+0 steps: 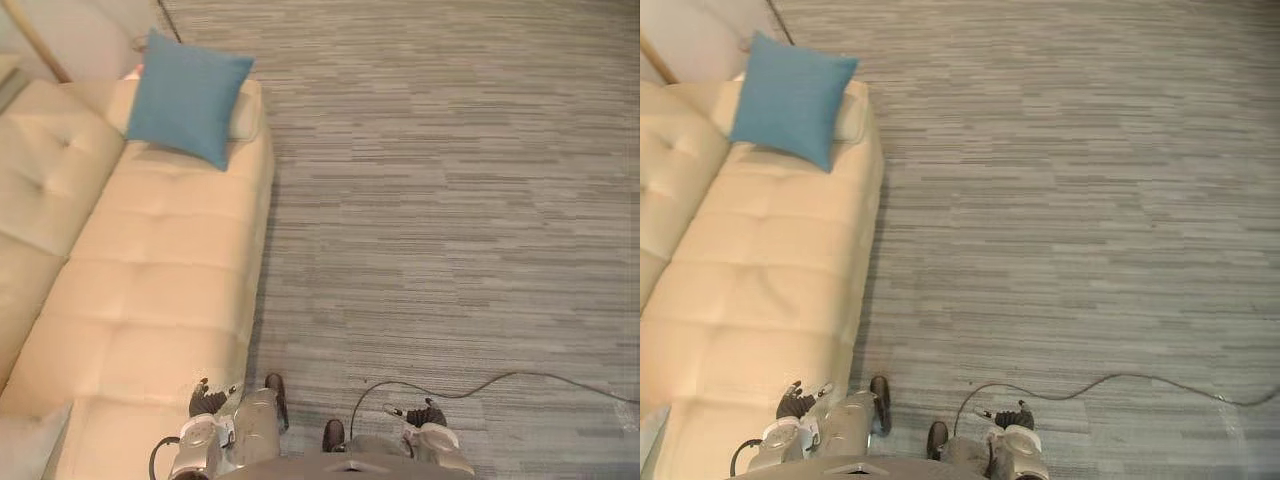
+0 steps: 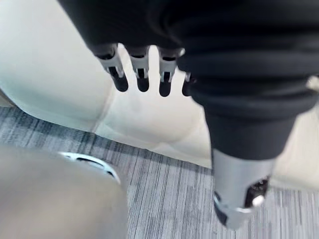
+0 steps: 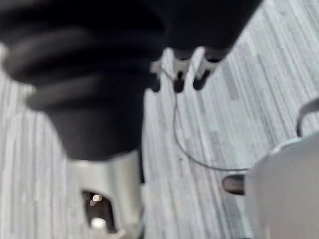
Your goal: Pick up cushions and gather them together orderly.
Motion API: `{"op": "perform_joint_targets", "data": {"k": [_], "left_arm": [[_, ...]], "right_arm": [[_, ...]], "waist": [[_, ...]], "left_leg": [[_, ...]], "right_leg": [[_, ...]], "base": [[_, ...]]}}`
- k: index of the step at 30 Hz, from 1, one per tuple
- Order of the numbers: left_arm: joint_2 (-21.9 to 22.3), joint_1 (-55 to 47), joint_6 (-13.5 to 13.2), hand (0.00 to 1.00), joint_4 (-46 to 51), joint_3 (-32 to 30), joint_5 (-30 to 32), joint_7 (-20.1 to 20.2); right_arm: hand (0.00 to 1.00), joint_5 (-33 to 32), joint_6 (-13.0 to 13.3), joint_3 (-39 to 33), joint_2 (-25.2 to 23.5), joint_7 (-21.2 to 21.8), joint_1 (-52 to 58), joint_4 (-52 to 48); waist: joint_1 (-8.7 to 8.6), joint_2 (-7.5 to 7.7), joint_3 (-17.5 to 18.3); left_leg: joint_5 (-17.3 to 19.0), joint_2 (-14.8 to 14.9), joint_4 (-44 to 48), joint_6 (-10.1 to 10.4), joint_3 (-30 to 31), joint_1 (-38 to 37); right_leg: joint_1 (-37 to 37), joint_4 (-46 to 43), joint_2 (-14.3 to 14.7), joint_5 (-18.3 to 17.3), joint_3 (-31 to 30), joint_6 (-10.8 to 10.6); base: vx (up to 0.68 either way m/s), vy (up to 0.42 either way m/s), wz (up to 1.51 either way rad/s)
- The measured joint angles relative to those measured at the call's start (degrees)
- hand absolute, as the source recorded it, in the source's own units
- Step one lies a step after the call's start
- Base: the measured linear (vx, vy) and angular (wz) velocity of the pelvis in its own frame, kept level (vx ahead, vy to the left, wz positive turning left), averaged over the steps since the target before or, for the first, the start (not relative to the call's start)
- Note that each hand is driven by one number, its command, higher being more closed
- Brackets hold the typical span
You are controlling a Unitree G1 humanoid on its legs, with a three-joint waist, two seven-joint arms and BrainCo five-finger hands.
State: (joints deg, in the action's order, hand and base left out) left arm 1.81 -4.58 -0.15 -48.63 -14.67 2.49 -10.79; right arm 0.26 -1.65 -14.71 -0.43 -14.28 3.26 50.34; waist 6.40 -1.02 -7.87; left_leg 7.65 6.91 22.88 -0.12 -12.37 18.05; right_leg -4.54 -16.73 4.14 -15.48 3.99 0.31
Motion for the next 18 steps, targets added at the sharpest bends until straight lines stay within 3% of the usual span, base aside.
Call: {"op": "perform_joint_targets", "data": {"k": [1,2,4,5,6,8,10,11,12,13,14,15,16,17,18], "left_arm": [[-0.11,0.00,0.01,0.00,-0.03,0.20,0.08,-0.05],[-0.93,0.23,0.06,0.00,-0.77,0.73,0.02,-0.03],[-1.88,0.50,0.24,0.00,-1.70,1.96,0.09,-0.07],[-1.94,0.36,0.73,0.00,-2.27,2.12,0.07,-0.21],[-2.01,0.31,1.04,0.00,-2.52,2.40,0.09,-0.24],[-1.92,0.42,1.30,0.00,-2.79,2.56,0.07,-0.27],[-1.91,0.72,1.33,0.00,-3.36,2.99,0.06,-0.27],[-1.92,0.92,1.45,0.00,-4.45,2.96,0.08,-0.36],[-2.00,1.14,1.47,0.00,-5.52,3.70,0.13,-0.40],[-2.00,1.27,1.46,0.00,-5.90,3.87,0.15,-0.40],[-2.10,1.32,1.46,0.00,-6.78,4.22,0.66,-0.39],[-1.82,1.57,1.46,0.00,-7.59,3.86,1.06,-0.42],[-0.91,2.94,1.34,0.00,-8.14,3.41,1.56,-0.25],[0.33,3.24,1.21,0.00,-7.80,2.97,2.33,-0.30],[0.71,3.20,1.19,0.00,-7.58,2.32,2.36,-0.41]], "right_arm": [[0.00,0.00,-0.02,0.00,-0.27,-0.03,0.19,0.00],[0.00,0.02,-0.01,0.01,-0.78,0.07,0.48,-0.22],[0.00,0.09,0.00,-0.01,-1.01,0.09,0.77,-2.28],[0.00,0.18,0.18,-0.02,-0.86,0.14,0.55,-2.42],[0.00,0.22,0.23,0.06,-0.76,0.20,0.55,-2.51],[0.00,0.23,0.33,0.02,-0.98,0.54,0.35,-3.19],[0.00,0.23,0.32,-0.22,-0.97,0.55,0.10,-4.16],[0.00,0.22,0.35,-0.21,-0.42,0.56,-0.61,-4.07],[0.00,0.19,0.23,-0.16,0.31,0.56,-1.27,-3.52],[0.00,-0.11,0.25,-0.18,0.50,0.66,-1.25,-3.08],[0.00,-0.12,0.38,-0.82,0.85,0.56,-1.40,-1.97],[0.00,-0.10,0.24,-1.40,1.13,0.66,-1.95,-1.48],[0.00,0.08,0.15,-2.39,1.54,0.53,-3.38,-0.58],[0.00,-0.19,0.18,-4.59,1.45,0.51,-3.70,0.10],[0.00,-0.14,0.20,-4.68,1.47,0.51,-3.66,0.09]], "waist": [[-0.13,1.07,0.24],[-0.50,2.33,0.49],[-1.26,2.88,0.07],[-1.75,2.28,-0.41],[-1.84,2.18,-0.44],[-2.01,2.42,-0.33],[-2.49,2.36,-0.39],[-3.56,1.89,-0.67],[-4.65,1.15,-1.10],[-5.06,1.05,-1.21],[-5.81,1.28,-1.36],[-5.58,0.57,-1.40],[-4.86,-0.72,-2.04],[-4.96,-0.82,-2.30],[-5.12,-0.99,-2.35]], "left_leg": [[1.11,-0.67,-0.22,-0.20,-0.80,-0.98],[2.74,-1.62,0.22,-0.50,-1.93,-2.43],[6.78,-2.19,1.80,-1.58,-3.18,-7.07],[9.16,-2.25,1.81,-1.72,-3.26,-11.09],[10.19,-2.19,1.31,-1.62,-3.21,-13.07],[12.76,-1.50,-1.32,-0.36,-2.90,-18.49],[14.27,-0.71,-3.42,0.47,-2.63,-21.32],[14.24,0.31,-6.24,1.28,-2.57,-24.19],[13.78,1.36,-9.60,2.07,-1.96,-27.39],[13.58,1.67,-10.90,2.41,-1.50,-28.54],[13.34,1.76,-12.79,2.96,0.50,-31.37],[13.28,3.06,-12.89,3.11,1.73,-32.27],[10.26,3.75,-11.65,3.13,3.59,-31.29],[5.13,2.78,-9.72,3.08,7.10,-31.62],[3.37,2.74,-8.12,3.11,8.14,-31.63]], "right_leg": [[-0.58,-3.07,-1.08,-1.38,-0.25,-1.77],[-3.76,-12.46,-3.16,-2.83,-0.21,-4.75],[-10.99,-34.01,-6.95,0.77,1.65,-8.09],[-12.69,-41.66,-9.47,0.81,3.92,-6.34],[-13.44,-43.50,-10.56,0.38,5.23,-4.99],[-16.70,-41.62,-12.92,-0.83,9.32,-3.29],[-20.37,-35.99,-12.94,-0.90,10.85,-3.45],[-22.72,-28.28,-11.78,-0.43,11.49,-2.81],[-23.65,-16.90,-9.81,3.19,10.87,-2.64],[-23.64,-11.89,-9.18,5.67,10.55,-2.83],[-21.95,-1.35,-7.81,19.85,8.29,-1.98],[-20.40,-0.93,-6.72,21.59,8.43,1.21],[-20.88,-4.14,-6.71,18.82,8.40,1.73],[-21.15,-10.64,-8.89,13.25,9.27,1.80],[-20.21,-11.85,-9.33,11.37,9.78,1.64]], "base": [[0.55,0.200,-0.58],[0.38,0.126,-0.27],[0.42,0.116,-0.16],[0.56,0.114,-0.04],[0.46,0.071,-0.01],[0.56,-0.014,0.02],[0.44,-0.061,0.05],[0.57,-0.152,0.23],[0.71,-0.195,0.34],[0.78,-0.243,0.54],[0.57,-0.195,0.44],[0.65,-0.213,0.34],[0.60,-0.207,0.36],[0.57,-0.204,0.43],[0.58,-0.248,0.68]]}}
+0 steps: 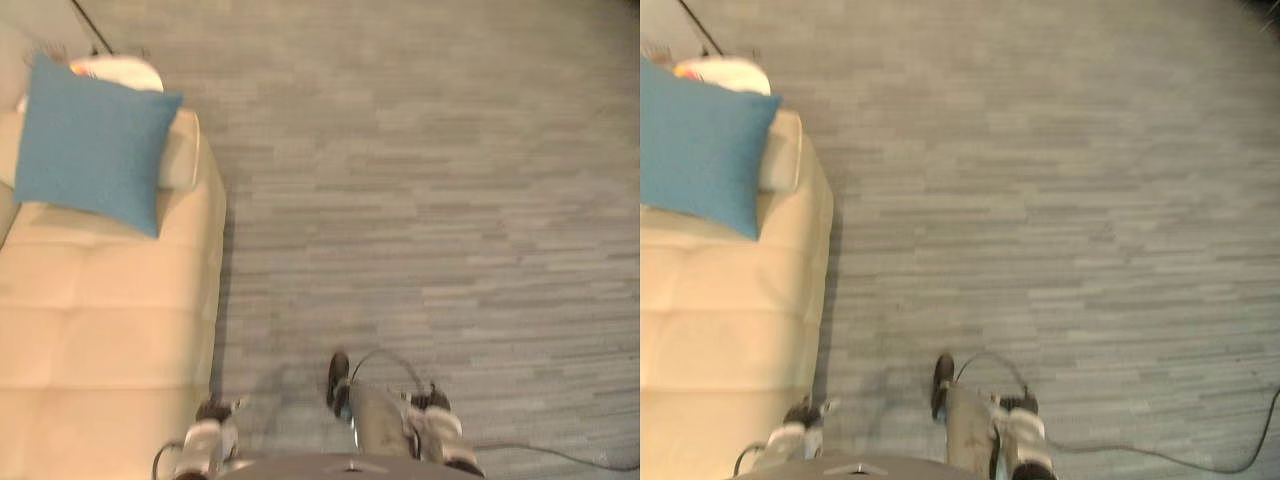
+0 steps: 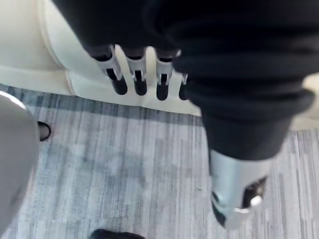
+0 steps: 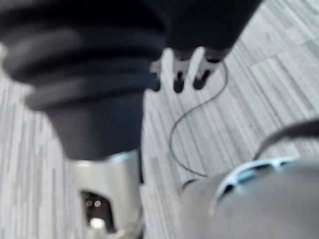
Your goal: Pick up cushions and gather them together orderly.
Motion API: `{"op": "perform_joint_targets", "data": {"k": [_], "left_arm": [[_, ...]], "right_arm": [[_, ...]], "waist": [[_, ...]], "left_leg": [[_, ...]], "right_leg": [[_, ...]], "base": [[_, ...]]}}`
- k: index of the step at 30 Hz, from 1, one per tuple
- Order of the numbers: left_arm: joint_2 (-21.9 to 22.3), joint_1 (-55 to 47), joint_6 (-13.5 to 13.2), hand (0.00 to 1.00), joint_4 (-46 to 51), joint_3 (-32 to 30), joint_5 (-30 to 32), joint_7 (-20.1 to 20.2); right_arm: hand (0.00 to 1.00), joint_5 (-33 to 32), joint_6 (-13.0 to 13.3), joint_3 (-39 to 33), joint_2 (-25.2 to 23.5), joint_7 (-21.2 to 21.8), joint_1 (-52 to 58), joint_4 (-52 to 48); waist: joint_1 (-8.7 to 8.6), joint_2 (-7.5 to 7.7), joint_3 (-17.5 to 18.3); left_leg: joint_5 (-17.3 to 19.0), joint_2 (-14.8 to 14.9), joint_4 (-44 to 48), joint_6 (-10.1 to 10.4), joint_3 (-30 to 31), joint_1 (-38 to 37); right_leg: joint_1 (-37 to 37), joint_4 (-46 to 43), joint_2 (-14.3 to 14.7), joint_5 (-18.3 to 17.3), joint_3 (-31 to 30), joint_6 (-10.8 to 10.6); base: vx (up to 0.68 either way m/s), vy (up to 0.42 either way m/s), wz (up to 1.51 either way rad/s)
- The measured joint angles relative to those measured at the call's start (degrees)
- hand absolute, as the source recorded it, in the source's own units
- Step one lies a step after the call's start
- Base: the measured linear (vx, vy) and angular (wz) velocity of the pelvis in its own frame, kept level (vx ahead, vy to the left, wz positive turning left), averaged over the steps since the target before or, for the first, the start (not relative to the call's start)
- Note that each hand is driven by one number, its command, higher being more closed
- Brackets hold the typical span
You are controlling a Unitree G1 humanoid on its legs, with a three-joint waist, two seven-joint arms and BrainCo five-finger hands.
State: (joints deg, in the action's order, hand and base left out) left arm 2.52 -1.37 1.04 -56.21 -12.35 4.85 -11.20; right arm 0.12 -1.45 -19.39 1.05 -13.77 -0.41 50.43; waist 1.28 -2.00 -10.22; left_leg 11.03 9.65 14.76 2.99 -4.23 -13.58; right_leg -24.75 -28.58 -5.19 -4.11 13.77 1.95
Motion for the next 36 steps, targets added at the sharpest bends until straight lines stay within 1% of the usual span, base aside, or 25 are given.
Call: {"op": "perform_joint_targets", "data": {"k": [2,3,4,5,6,8,10,11,12,13,14,15,16,18,19,20,21,23,25,27,30,32,33,34,36], "left_arm": [[1.24,-0.22,0.08,0.00,1.63,-3.28,-0.12,-0.54],[1.38,-0.35,0.06,0.00,2.03,-3.80,-0.24,-0.64],[1.69,-0.40,0.10,0.00,3.50,-4.65,-0.31,-0.75],[1.53,-0.55,0.11,0.00,4.65,-4.89,-0.37,-0.87],[1.40,-0.71,0.11,0.00,5.20,-4.83,-0.80,-0.92],[1.37,-1.42,0.05,0.00,7.46,-4.29,-2.60,-1.03],[1.44,-1.70,-0.24,0.00,8.93,-3.98,-3.16,-1.04],[1.49,-1.72,-0.25,0.00,9.30,-3.69,-3.11,-1.01],[1.54,-1.81,-0.25,0.00,9.38,-3.62,-3.13,-1.01],[1.91,-1.89,-0.40,0.00,9.40,-3.46,-3.43,-0.81],[0.90,-1.15,-0.51,0.00,9.40,-3.24,-3.39,-0.94],[0.33,-1.14,-0.80,0.00,8.98,-3.22,-3.35,-0.92],[0.25,-1.11,-0.94,0.00,8.71,-3.34,-3.74,-0.81],[-0.31,-1.12,-1.13,0.00,8.08,-3.76,-3.66,-0.90],[-0.33,-1.13,-1.13,0.00,7.09,-3.45,-3.64,-0.90],[-1.15,-1.04,-1.06,0.00,5.58,-2.43,-3.52,-0.91],[-1.79,-1.05,-0.99,0.00,4.81,-1.66,-3.50,-0.86],[-2.27,-1.26,-0.02,0.00,3.80,-1.00,-3.47,-0.90],[-2.02,-1.75,0.12,0.00,3.80,-1.01,-3.45,-0.86],[-2.04,-1.85,0.13,0.00,3.82,-1.08,-3.47,-0.88],[-1.67,-1.76,0.13,0.00,3.66,-1.38,-3.46,-0.90],[-1.55,-1.68,0.14,0.00,3.20,-2.11,-3.38,-0.89],[-1.17,-1.69,0.14,0.00,2.94,-3.55,-2.99,-0.95],[-0.97,-1.63,0.15,0.00,2.61,-3.83,-2.88,-0.98],[0.45,-1.66,0.17,0.00,1.97,-4.70,-2.07,-0.89]], "right_arm": [[0.00,-0.04,0.05,1.93,0.00,0.03,0.21,-0.39],[0.00,-0.16,0.10,2.52,-0.08,-0.04,0.23,-0.44],[0.00,-0.46,0.22,3.39,-0.45,-0.09,0.10,-0.45],[0.00,-0.77,0.13,3.58,-1.08,-0.12,0.18,-0.32],[0.00,-0.87,0.04,3.58,-1.38,-0.13,0.27,-0.27],[0.00,-0.94,-0.01,3.59,-1.89,-0.36,0.38,-0.31],[0.00,-0.98,-0.03,3.59,-2.07,-0.67,0.79,-0.33],[0.00,-0.96,-0.02,3.35,-2.00,-0.77,0.88,-0.40],[0.00,-0.96,-0.03,3.34,-2.01,-0.81,0.94,-0.46],[0.00,-0.94,-0.03,3.33,-2.04,-1.10,1.11,-0.53],[0.00,-0.93,-0.15,3.73,-3.00,-1.33,1.17,-0.47],[0.00,-0.81,-0.23,3.60,-3.02,-1.33,0.40,-0.21],[0.00,-0.82,-0.25,3.30,-3.00,-1.40,-0.01,-0.11],[0.00,-0.53,-0.18,3.28,-2.85,-1.40,-0.25,0.02],[0.00,0.02,-0.21,3.29,-2.68,-1.32,-0.17,0.27],[0.00,0.34,-0.25,3.57,-2.92,-1.15,0.12,0.35],[0.00,0.34,-0.32,3.62,-3.09,-1.13,0.41,0.44],[0.00,0.91,-0.02,4.10,-2.51,-0.75,1.79,-0.90],[0.00,1.48,0.07,4.89,-2.05,-0.33,2.78,-2.27],[0.00,1.50,0.20,4.91,-2.18,0.02,3.32,-3.20],[0.00,1.46,0.16,4.41,-2.17,0.02,4.66,-4.14],[0.00,1.45,-0.02,3.25,-2.21,0.02,4.75,-3.96],[0.00,1.48,-0.22,3.22,-2.12,0.09,5.18,-3.90],[0.00,1.48,-0.34,3.19,-2.03,0.15,5.59,-3.81],[0.00,1.46,-0.34,2.00,-0.73,0.64,5.74,-3.99]], "waist": [[0.05,-1.11,-0.25],[0.45,-1.00,-0.33],[1.26,-1.91,-0.74],[2.31,-1.26,-1.49],[2.70,-1.12,-1.57],[3.59,-0.98,-1.63],[3.76,-0.65,-1.77],[3.76,-0.68,-1.76],[3.88,-0.74,-1.72],[4.44,-0.96,-1.58],[4.70,1.63,-1.22],[5.04,2.46,-0.78],[5.32,2.62,-0.69],[5.82,3.09,-0.36],[5.98,2.96,-0.23],[5.22,3.32,-0.14],[4.49,3.61,0.01],[3.18,3.73,0.02],[3.10,3.30,0.31],[2.99,3.45,0.62],[2.59,3.31,0.63],[2.14,3.29,0.61],[1.78,3.22,0.65],[1.85,3.26,0.88],[2.17,1.31,1.61]], "left_leg": [[-8.60,2.62,22.94,0.59,3.16,8.12],[-9.32,3.45,28.98,1.16,3.48,10.88],[-7.27,5.40,42.45,0.66,2.64,17.20],[-4.55,6.30,49.93,0.13,0.56,22.34],[-3.57,6.26,50.98,-0.10,-0.54,24.19],[0.33,5.66,47.90,-1.07,-4.78,30.22],[3.19,4.08,36.75,-1.94,-9.93,34.15],[2.31,2.18,23.66,-2.35,-13.59,35.39],[0.75,1.53,18.44,-2.46,-14.61,35.37],[-6.30,0.40,12.27,-6.35,-15.85,35.13],[-5.63,-2.75,10.38,-6.72,-16.66,33.37],[-4.32,-3.76,10.60,-7.80,-16.22,33.61],[-3.69,-3.90,11.13,-8.22,-16.20,33.62],[-0.98,-5.12,13.13,-9.38,-16.27,31.99],[1.43,-5.74,12.47,-8.96,-16.11,29.27],[2.83,-7.41,11.38,-8.92,-14.66,26.30],[3.18,-8.29,10.88,-9.02,-13.76,24.96],[4.04,-10.47,7.91,-9.22,-10.49,18.56],[4.87,-10.82,6.21,-9.03,-8.28,15.26],[6.64,-10.63,5.88,-8.61,-4.95,12.95],[8.67,-8.87,5.45,-6.21,0.73,9.78],[10.27,-7.58,5.22,-4.18,4.56,8.60],[12.19,-6.53,5.28,-1.99,7.81,7.70],[12.56,-6.04,5.02,-1.37,9.14,7.23],[10.67,-4.22,2.89,-0.19,11.65,6.36]], "right_leg": [[7.86,1.26,0.42,-5.56,2.52,0.18],[9.26,1.70,0.78,-6.32,2.75,0.39],[13.02,2.89,2.10,-7.96,3.05,0.58],[17.04,4.33,2.57,-9.17,3.15,0.33],[18.75,5.21,2.52,-9.50,3.17,0.03],[24.31,9.76,1.98,-9.97,3.73,-1.37],[28.45,13.14,0.29,-10.13,4.90,-3.93],[31.07,14.15,-1.19,-10.87,6.03,-5.47],[32.02,14.33,-1.60,-11.40,6.25,-6.35],[33.76,14.64,-1.68,-12.65,6.31,-8.25],[34.63,16.09,-3.54,-11.94,5.46,-7.06],[35.13,18.19,-3.41,-8.46,3.82,-5.17],[35.50,18.49,-3.49,-7.18,3.20,-5.69],[35.47,13.86,-4.83,-4.77,0.14,-8.17],[33.35,5.30,-6.02,-4.20,-2.07,-9.32],[28.45,-9.11,-8.01,-1.39,-4.68,-13.03],[26.01,-16.15,-8.55,-1.20,-5.77,-13.59],[18.20,-32.58,-9.00,-3.98,-6.16,-11.51],[13.98,-33.26,-8.38,-6.73,-4.17,-9.36],[9.70,-27.43,-7.07,-8.96,-2.43,-8.27],[8.13,-6.67,-2.06,-8.61,-5.65,-7.06],[7.13,4.91,0.76,-5.09,-10.90,-6.71],[7.03,8.47,1.97,0.83,-13.67,-7.63],[7.69,8.39,2.60,3.56,-13.79,-6.78],[6.54,2.89,3.22,-0.55,-10.69,-4.48]], "base": [[0.62,-0.225,0.53],[0.58,-0.131,0.24],[0.42,-0.033,0.02],[0.50,-0.026,0.02],[0.40,0.033,0.04],[0.35,0.072,0.16],[0.48,0.164,0.33],[0.47,0.195,0.34],[0.51,0.244,0.29],[0.54,0.218,0.34],[0.64,0.263,0.44],[0.52,0.203,0.41],[0.49,0.237,0.33],[0.42,0.207,0.22],[0.50,0.224,0.27],[0.49,0.188,0.41],[0.37,0.105,0.74],[0.33,0.014,0.81],[0.28,-0.040,0.70],[0.26,-0.132,0.79],[0.23,-0.212,0.91],[0.44,-0.381,1.02],[0.43,-0.379,0.95],[0.38,-0.325,1.02],[0.40,-0.330,0.78]]}}
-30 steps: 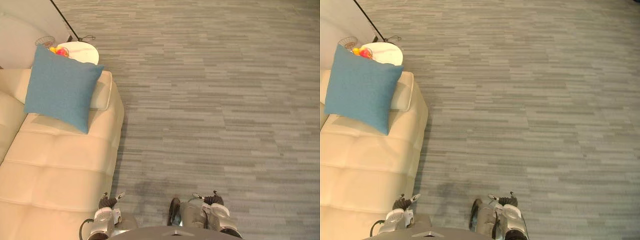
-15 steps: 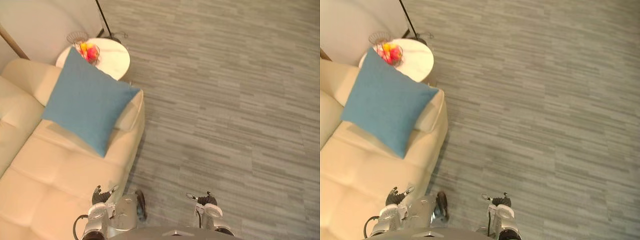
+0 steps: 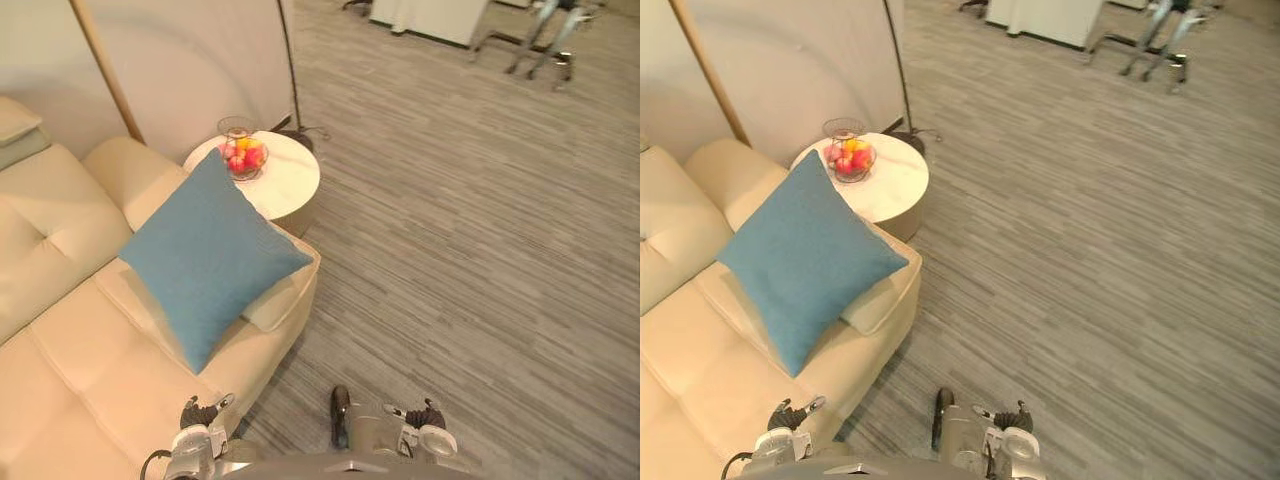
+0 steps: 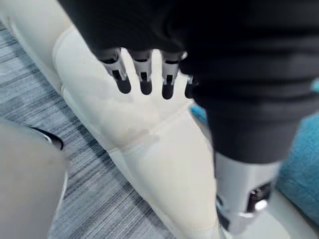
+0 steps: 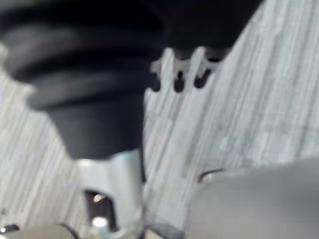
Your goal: Pick up cushions and gather them together orderly.
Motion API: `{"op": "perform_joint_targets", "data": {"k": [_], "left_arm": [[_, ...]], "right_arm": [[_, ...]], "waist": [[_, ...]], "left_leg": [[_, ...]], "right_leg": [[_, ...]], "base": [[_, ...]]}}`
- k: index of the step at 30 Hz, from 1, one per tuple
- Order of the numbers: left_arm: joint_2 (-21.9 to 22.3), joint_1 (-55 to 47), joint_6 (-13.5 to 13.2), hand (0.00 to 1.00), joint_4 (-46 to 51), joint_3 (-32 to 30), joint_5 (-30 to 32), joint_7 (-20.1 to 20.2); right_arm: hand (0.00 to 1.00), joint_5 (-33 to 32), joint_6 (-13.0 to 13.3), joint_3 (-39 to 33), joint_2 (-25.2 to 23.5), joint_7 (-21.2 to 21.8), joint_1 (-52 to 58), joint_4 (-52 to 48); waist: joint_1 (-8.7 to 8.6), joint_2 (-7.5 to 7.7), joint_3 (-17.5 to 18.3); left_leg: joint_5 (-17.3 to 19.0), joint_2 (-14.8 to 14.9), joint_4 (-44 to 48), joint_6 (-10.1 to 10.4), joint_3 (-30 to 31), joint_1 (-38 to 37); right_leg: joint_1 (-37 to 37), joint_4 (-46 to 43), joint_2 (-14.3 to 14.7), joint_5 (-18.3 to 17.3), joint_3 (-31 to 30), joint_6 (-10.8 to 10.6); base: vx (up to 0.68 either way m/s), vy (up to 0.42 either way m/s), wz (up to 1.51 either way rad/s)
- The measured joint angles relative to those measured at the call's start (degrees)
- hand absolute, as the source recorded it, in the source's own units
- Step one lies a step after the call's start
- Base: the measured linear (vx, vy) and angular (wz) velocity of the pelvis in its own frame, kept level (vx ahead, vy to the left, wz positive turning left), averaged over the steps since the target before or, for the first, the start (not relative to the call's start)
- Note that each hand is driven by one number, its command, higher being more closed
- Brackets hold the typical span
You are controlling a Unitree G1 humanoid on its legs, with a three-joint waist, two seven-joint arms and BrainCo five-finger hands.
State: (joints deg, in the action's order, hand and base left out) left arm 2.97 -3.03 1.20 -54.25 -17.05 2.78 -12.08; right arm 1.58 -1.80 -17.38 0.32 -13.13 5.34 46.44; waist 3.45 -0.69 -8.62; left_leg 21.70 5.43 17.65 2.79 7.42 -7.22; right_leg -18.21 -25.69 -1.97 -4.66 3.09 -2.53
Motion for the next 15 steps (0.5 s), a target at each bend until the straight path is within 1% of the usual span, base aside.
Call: {"op": "perform_joint_targets", "data": {"k": [1,2,3,4,5,6,7,8,9,10,11,12,13,14,15], "left_arm": [[0.69,0.03,-0.01,0.00,-0.05,-0.46,0.24,-0.02],[1.29,-0.15,-0.01,0.00,-0.18,-0.77,0.25,-0.08],[1.41,-0.15,-0.01,0.00,-0.40,-0.76,0.28,-0.08],[1.53,0.14,0.01,0.00,-0.37,-0.78,0.63,0.00],[1.60,0.53,-0.02,0.00,-0.11,-0.80,0.88,0.02],[1.59,0.67,-0.01,0.00,0.17,-0.79,0.88,0.02],[1.60,0.68,-0.01,0.00,0.84,-0.68,0.88,0.04],[1.67,0.63,-0.01,0.00,1.41,-0.02,0.87,0.07],[1.66,0.67,-0.01,0.00,1.42,0.41,0.87,0.13],[1.65,0.60,-0.01,0.00,1.46,0.57,0.88,0.18],[1.65,0.57,0.00,0.00,1.38,0.92,0.90,0.22],[1.58,0.71,-0.01,0.00,1.42,1.39,1.14,0.31],[1.60,0.77,-0.02,0.00,1.39,1.58,1.52,0.44],[1.51,0.73,0.00,0.00,1.27,1.73,1.91,0.46],[1.00,0.64,0.01,0.00,1.16,1.77,1.96,0.53]], "right_arm": [[0.00,0.00,0.11,-0.28,0.00,0.08,-0.04,0.01],[0.00,0.02,0.19,-0.36,0.04,0.08,-0.05,0.03],[0.00,0.02,0.18,-0.29,0.09,0.09,-0.11,0.03],[0.00,0.05,0.06,0.24,0.29,0.08,-0.23,0.17],[0.00,0.07,0.05,0.40,0.27,0.08,-0.30,0.25],[0.00,0.04,0.05,0.50,0.14,0.07,-0.36,0.31],[0.00,-0.13,0.11,0.82,-0.10,0.05,-0.48,0.36],[0.00,-0.16,0.19,1.33,-0.09,0.05,-0.47,0.59],[0.00,-0.15,0.22,1.26,-0.08,0.05,-0.46,0.59],[0.00,-0.18,0.18,1.20,-0.17,0.05,-0.37,0.61],[0.00,-0.21,0.15,0.98,-0.44,0.06,-0.17,0.57],[0.00,-0.23,0.09,0.64,-0.74,0.08,0.08,0.58],[0.00,-0.24,0.08,0.11,-1.00,0.09,0.03,0.63],[0.00,-0.23,0.08,-0.37,-1.09,0.12,-0.22,0.67],[0.00,-0.24,0.10,-0.86,-1.59,0.12,-0.46,0.68]], "waist": [[-0.09,-0.39,0.06],[-0.10,-1.15,0.61],[-0.22,-1.41,0.76],[-0.36,-2.54,1.46],[-0.36,-2.25,1.23],[-0.28,-2.29,1.25],[-0.23,-2.28,1.26],[-0.41,-2.26,1.40],[-0.54,-2.36,1.46],[-0.48,-2.23,1.59],[-0.78,-1.86,2.36],[-1.16,-1.92,2.88],[-1.26,-1.52,2.76],[-0.99,-1.30,2.64],[-0.87,-0.86,2.37]], "left_leg": [[-1.54,0.27,-0.02,0.66,0.82,-0.07],[-2.57,0.96,0.64,0.85,0.84,0.04],[-2.91,1.64,2.27,0.95,0.97,0.65],[-4.03,2.71,8.44,2.57,0.53,3.94],[-5.83,3.64,14.44,3.89,-1.41,6.99],[-6.41,4.78,18.82,3.99,-3.86,9.12],[-6.44,6.76,23.02,3.47,-9.50,11.83],[-8.55,8.20,21.95,0.93,-17.15,13.81],[-9.22,8.44,20.57,0.23,-19.50,14.29],[-9.40,9.10,19.58,0.04,-22.65,14.01],[-9.52,8.78,15.06,0.16,-26.15,13.39],[-9.55,8.02,11.59,0.20,-28.17,12.91],[-9.58,7.22,7.67,0.27,-29.55,11.95],[-9.71,6.31,3.35,0.47,-29.96,10.92],[-10.17,5.73,1.48,0.77,-29.93,10.10]], "right_leg": [[-0.10,-2.79,-0.68,-2.09,1.79,1.11],[0.63,-3.92,-1.02,-3.99,3.54,1.83],[1.53,-3.85,-1.12,-4.78,5.11,2.30],[3.70,-3.26,-1.63,-5.99,8.22,3.43],[5.71,-2.31,-1.90,-6.51,9.93,4.01],[7.31,-1.22,-2.03,-6.71,11.23,4.35],[9.72,0.36,-2.23,-6.77,13.27,4.44],[11.92,1.82,-2.93,-6.80,15.49,4.39],[12.47,2.17,-3.26,-6.78,16.55,4.36],[12.90,2.22,-3.64,-6.77,17.27,4.34],[13.21,3.27,-4.34,-6.08,18.29,3.28],[13.35,4.42,-4.85,-5.81,18.30,2.86],[13.45,5.77,-4.90,-5.35,18.89,2.20],[13.80,7.40,-4.74,-4.50,19.72,1.84],[14.26,8.17,-4.73,-4.04,19.70,1.61]], "base": [[0.49,-0.415,0.79],[0.41,-0.339,0.74],[0.40,-0.285,0.96],[0.35,-0.226,1.05],[0.32,-0.203,1.08],[0.26,-0.177,0.90],[0.20,-0.116,0.92],[0.18,-0.086,0.87],[0.09,-0.018,0.71],[0.09,0.004,0.84],[0.10,0.044,1.07],[0.08,0.084,1.30],[0.02,0.118,1.05],[-0.02,0.123,0.74],[-0.03,0.088,0.36]]}}
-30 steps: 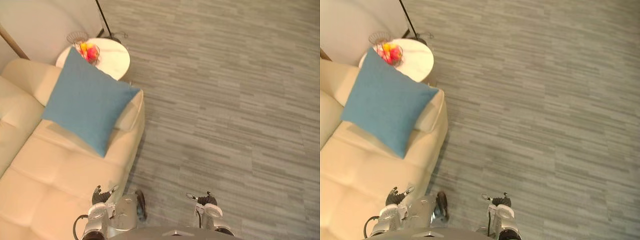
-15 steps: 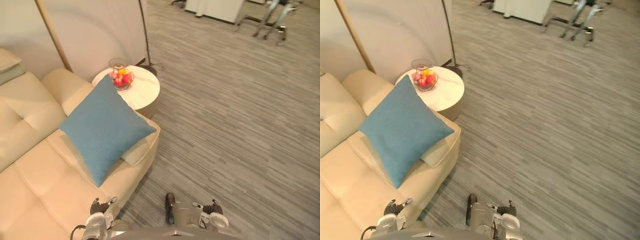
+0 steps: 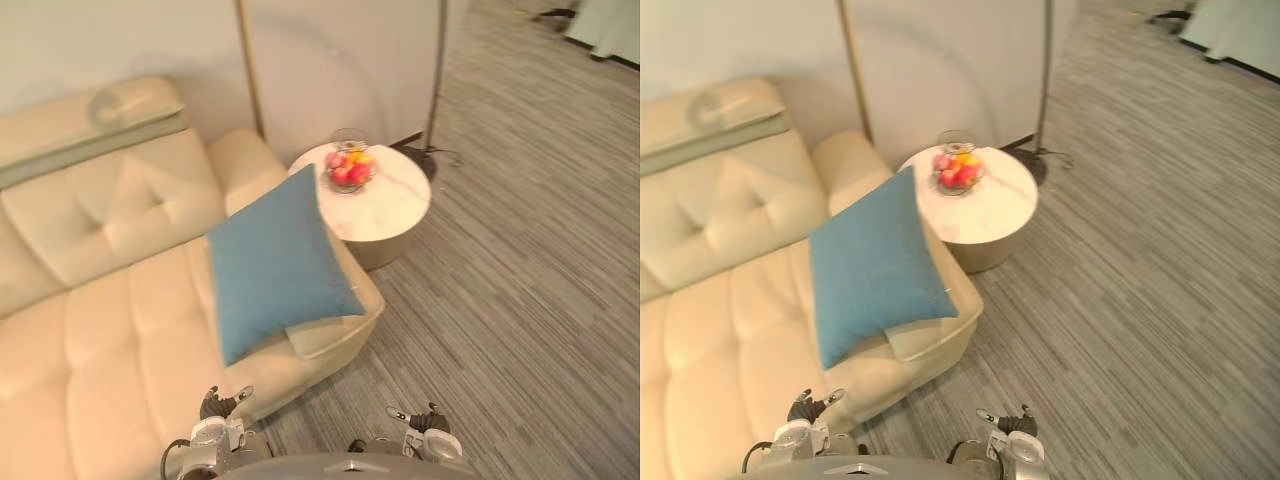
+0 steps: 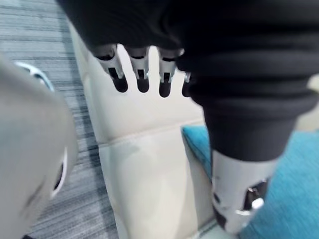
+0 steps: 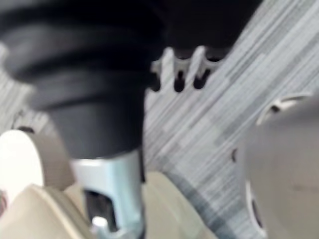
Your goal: Pick up cushions and gather them together orderly.
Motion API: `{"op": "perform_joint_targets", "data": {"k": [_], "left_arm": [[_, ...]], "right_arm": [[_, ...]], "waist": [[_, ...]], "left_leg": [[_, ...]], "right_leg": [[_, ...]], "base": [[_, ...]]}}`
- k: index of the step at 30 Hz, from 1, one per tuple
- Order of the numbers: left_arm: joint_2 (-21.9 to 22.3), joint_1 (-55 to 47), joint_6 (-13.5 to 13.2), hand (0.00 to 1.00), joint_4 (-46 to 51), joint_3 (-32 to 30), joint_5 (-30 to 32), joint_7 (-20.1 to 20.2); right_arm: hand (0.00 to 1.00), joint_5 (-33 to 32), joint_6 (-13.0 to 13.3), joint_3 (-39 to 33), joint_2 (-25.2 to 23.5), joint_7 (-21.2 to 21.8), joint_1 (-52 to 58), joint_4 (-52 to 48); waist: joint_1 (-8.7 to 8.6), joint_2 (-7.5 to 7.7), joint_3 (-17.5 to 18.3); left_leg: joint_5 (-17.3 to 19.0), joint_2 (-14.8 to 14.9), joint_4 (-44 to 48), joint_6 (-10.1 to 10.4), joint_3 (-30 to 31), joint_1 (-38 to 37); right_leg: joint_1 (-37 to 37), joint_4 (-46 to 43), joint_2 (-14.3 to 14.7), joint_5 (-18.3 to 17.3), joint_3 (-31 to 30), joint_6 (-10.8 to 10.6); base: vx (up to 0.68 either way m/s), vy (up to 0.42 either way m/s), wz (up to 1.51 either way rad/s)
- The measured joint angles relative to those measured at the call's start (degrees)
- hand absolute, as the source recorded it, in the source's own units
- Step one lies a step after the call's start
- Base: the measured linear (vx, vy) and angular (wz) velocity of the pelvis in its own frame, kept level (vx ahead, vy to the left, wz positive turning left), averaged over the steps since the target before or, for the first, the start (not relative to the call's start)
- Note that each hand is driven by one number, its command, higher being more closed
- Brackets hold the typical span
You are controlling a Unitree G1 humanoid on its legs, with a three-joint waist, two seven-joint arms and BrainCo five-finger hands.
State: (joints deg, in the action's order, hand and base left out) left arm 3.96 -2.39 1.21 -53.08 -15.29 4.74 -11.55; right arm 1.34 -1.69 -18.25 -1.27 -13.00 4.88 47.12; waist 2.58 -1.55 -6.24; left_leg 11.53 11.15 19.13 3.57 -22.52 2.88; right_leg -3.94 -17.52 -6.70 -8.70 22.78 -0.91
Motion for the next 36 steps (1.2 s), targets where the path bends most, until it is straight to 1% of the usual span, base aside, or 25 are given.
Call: {"op": "perform_joint_targets", "data": {"k": [1,2,4,6,8,10,11,13,14,16,18,19,21,23,24,27,28,29,32,33,34,35,36], "left_arm": [[-0.88,-0.42,0.00,0.00,-0.45,0.08,0.04,0.32],[-1.22,-1.14,0.06,0.00,-0.70,0.12,0.10,0.53],[-1.38,-1.98,-0.03,0.00,-0.92,0.06,0.04,0.54],[-1.75,-1.81,-0.04,0.00,-1.66,0.10,-0.03,0.58],[-1.95,-1.84,-0.01,0.00,-1.76,0.09,-0.04,0.53],[-2.62,-1.93,0.02,0.00,-1.83,0.11,-0.18,0.35],[-2.74,-2.04,0.02,0.00,-1.79,0.10,-0.18,0.32],[-3.18,-2.51,0.03,0.00,-1.48,0.15,-0.68,0.25],[-3.65,-2.90,0.03,0.00,-1.38,0.09,-1.40,0.23],[-4.85,-3.65,0.04,0.00,-0.68,-0.11,-2.58,0.16],[-6.08,-4.85,0.02,0.00,1.01,-0.56,-3.26,-0.40],[-7.46,-5.49,0.03,0.00,1.64,-1.13,-3.56,-0.77],[-8.53,-5.82,0.03,0.00,2.93,-2.44,-4.20,-0.85],[-10.84,-5.37,0.01,0.00,5.09,-2.72,-4.72,-1.05],[-11.28,-5.05,-0.07,0.00,5.58,-2.73,-4.73,-1.09],[-13.53,-2.32,-0.35,0.00,8.32,-2.63,-4.78,-2.04],[-14.12,-0.35,-0.40,0.00,9.25,-2.48,-5.33,-2.17],[-14.16,1.33,-0.49,0.00,9.90,-2.44,-5.82,-2.41],[-14.16,5.80,-1.24,0.00,10.02,-0.94,-7.32,-3.33],[-14.17,8.91,-1.44,0.00,10.09,0.45,-8.14,-3.74],[-14.16,9.74,-1.46,0.00,10.06,0.90,-8.40,-4.05],[-14.16,12.03,-1.49,0.00,10.01,2.32,-9.31,-4.53],[-14.22,13.97,-1.57,0.00,9.99,3.11,-9.70,-4.72]], "right_arm": [[0.00,0.00,0.01,0.06,-0.48,0.01,-0.04,0.15],[0.00,0.01,0.14,0.07,-0.46,0.04,-0.05,0.42],[0.00,0.10,0.23,0.01,-0.39,-0.01,0.42,0.71],[0.00,0.89,0.14,0.43,-0.35,-0.10,0.45,0.79],[0.00,1.35,0.04,1.38,-0.27,-0.19,0.32,0.24],[0.00,2.02,-0.40,2.57,-0.28,-0.30,2.85,-6.16],[0.00,2.73,-0.51,2.54,-0.18,-0.39,3.20,-7.67],[0.00,4.55,-0.55,2.51,1.17,-0.99,3.88,-14.23],[0.00,6.14,-0.46,2.43,2.36,-1.18,3.86,-17.14],[0.00,8.08,-0.34,2.39,4.39,-1.37,3.84,-21.22],[0.00,9.00,0.15,2.36,5.91,-1.39,3.64,-24.17],[0.00,10.24,0.37,2.34,7.17,-1.35,3.16,-26.42],[0.00,10.36,0.46,2.45,8.45,-1.27,1.90,-27.92],[0.00,10.34,0.63,3.38,10.53,-1.28,-1.49,-28.56],[0.00,10.34,0.72,4.01,11.12,-1.24,-2.21,-28.57],[0.00,10.28,0.95,7.19,12.96,-1.24,-8.44,-28.69],[0.00,10.25,1.61,8.11,13.38,-1.28,-11.75,-28.73],[0.00,10.23,1.73,8.74,13.72,-1.33,-14.07,-28.73],[0.00,10.08,1.78,11.18,14.99,-1.53,-19.39,-28.69],[0.00,9.99,1.79,12.86,15.74,-2.15,-23.70,-28.23],[0.00,9.83,1.75,13.40,15.84,-2.35,-25.16,-28.06],[0.00,9.53,1.69,14.91,16.15,-2.67,-28.79,-27.58],[0.00,9.22,1.67,16.35,16.85,-2.64,-31.69,-26.35]], "waist": [[0.31,0.50,0.11],[0.28,0.50,0.13],[0.26,0.81,0.59],[0.32,1.18,0.94],[0.27,1.40,0.95],[0.21,1.74,0.96],[0.15,1.79,1.00],[0.00,1.95,1.07],[-0.20,2.17,1.18],[-0.49,2.70,1.54],[-0.29,3.11,1.82],[-0.25,3.33,1.99],[-0.01,3.43,1.99],[0.26,3.56,1.86],[0.36,3.59,1.75],[1.05,4.15,0.27],[1.59,4.34,-1.03],[1.63,4.34,-2.47],[1.76,4.24,-4.73],[1.89,4.21,-6.79],[1.92,4.14,-7.38],[1.86,3.99,-8.27],[1.92,3.95,-9.53]], "left_leg": [[-1.20,-0.75,-1.63,-0.15,0.00,-0.81],[-1.84,-1.16,-2.85,-0.22,-0.03,-1.84],[-2.74,-2.24,-5.26,-0.50,0.06,-2.93],[-5.46,-3.47,-10.06,-0.56,0.08,-3.60],[-6.85,-4.12,-12.31,-0.65,0.10,-4.18],[-10.41,-5.50,-18.20,-0.78,0.21,-6.01],[-11.18,-5.76,-19.37,-0.92,0.33,-6.35],[-13.43,-6.49,-22.82,-0.94,0.83,-7.52],[-13.83,-6.75,-23.84,-0.80,1.49,-7.72],[-14.03,-6.95,-23.91,-0.88,2.26,-7.66],[-14.02,-7.20,-23.92,-0.91,2.24,-7.52],[-14.02,-7.45,-23.92,-0.94,2.30,-6.93],[-14.09,-7.74,-23.92,-1.16,2.33,-6.20],[-14.43,-8.24,-23.61,-1.94,2.80,-4.95],[-14.48,-8.32,-23.60,-2.01,2.95,-4.64],[-15.34,-8.70,-23.56,-3.03,3.88,-1.52],[-15.84,-8.79,-23.47,-3.39,4.29,0.16],[-15.92,-8.75,-22.73,-3.51,4.95,1.27],[-15.85,-8.63,-20.00,-3.63,6.91,6.15],[-16.00,-8.52,-18.72,-3.83,7.29,8.59],[-16.03,-8.46,-18.22,-3.88,7.45,9.45],[-16.16,-8.35,-17.14,-4.05,8.04,12.17],[-16.24,-8.27,-16.45,-4.16,8.23,13.25]], "right_leg": [[0.48,1.00,-0.03,0.90,-0.66,0.02],[1.32,1.99,0.19,1.77,-1.60,-0.01],[2.36,4.03,0.20,2.53,-2.54,-0.73],[2.63,7.29,0.65,4.79,-3.33,-0.84],[2.71,8.30,0.76,5.44,-3.44,-0.88],[2.68,10.08,0.99,6.27,-3.78,-1.06],[2.60,10.31,1.05,6.27,-3.84,-1.26],[2.54,11.01,1.72,6.51,-5.26,-1.81],[2.50,11.29,2.15,6.57,-6.54,-1.88],[2.49,11.74,2.25,6.80,-7.19,-2.03],[2.37,12.45,2.56,7.06,-8.30,-1.83],[1.98,13.09,2.65,7.75,-9.02,-1.90],[1.82,14.15,2.70,8.73,-9.44,-2.11],[1.52,15.70,2.81,10.48,-9.47,-1.76],[1.38,15.94,2.79,10.68,-9.47,-1.69],[-1.18,16.41,2.70,12.05,-9.30,-1.40],[-2.50,16.70,2.70,12.67,-9.14,-1.14],[-2.80,16.90,2.60,13.13,-8.99,-0.99],[-5.52,16.97,2.32,13.92,-8.69,-0.77],[-7.28,16.88,2.25,14.49,-8.34,-0.58],[-7.82,16.85,2.25,14.69,-8.23,-0.42],[-9.81,16.73,2.21,15.13,-7.78,-0.31],[-10.51,16.63,2.19,15.40,-7.67,-0.25]], "base": [[-0.04,0.064,0.07],[-0.06,0.041,0.01],[-0.07,0.028,0.02],[-0.14,-0.006,-0.07],[-0.11,-0.011,-0.02],[-0.14,-0.014,0.04],[-0.11,-0.005,0.05],[-0.12,-0.007,0.10],[-0.09,-0.013,0.14],[-0.03,-0.005,0.14],[-0.01,0.001,0.03],[0.00,0.000,0.00],[0.00,0.000,0.00],[0.01,0.009,0.02],[0.00,0.023,0.10],[-0.03,0.021,0.11],[-0.05,0.027,0.16],[-0.05,0.033,0.25],[-0.05,0.041,0.33],[-0.05,0.017,0.17],[-0.10,0.018,0.19],[-0.10,0.009,0.13],[-0.09,0.009,0.13]]}}
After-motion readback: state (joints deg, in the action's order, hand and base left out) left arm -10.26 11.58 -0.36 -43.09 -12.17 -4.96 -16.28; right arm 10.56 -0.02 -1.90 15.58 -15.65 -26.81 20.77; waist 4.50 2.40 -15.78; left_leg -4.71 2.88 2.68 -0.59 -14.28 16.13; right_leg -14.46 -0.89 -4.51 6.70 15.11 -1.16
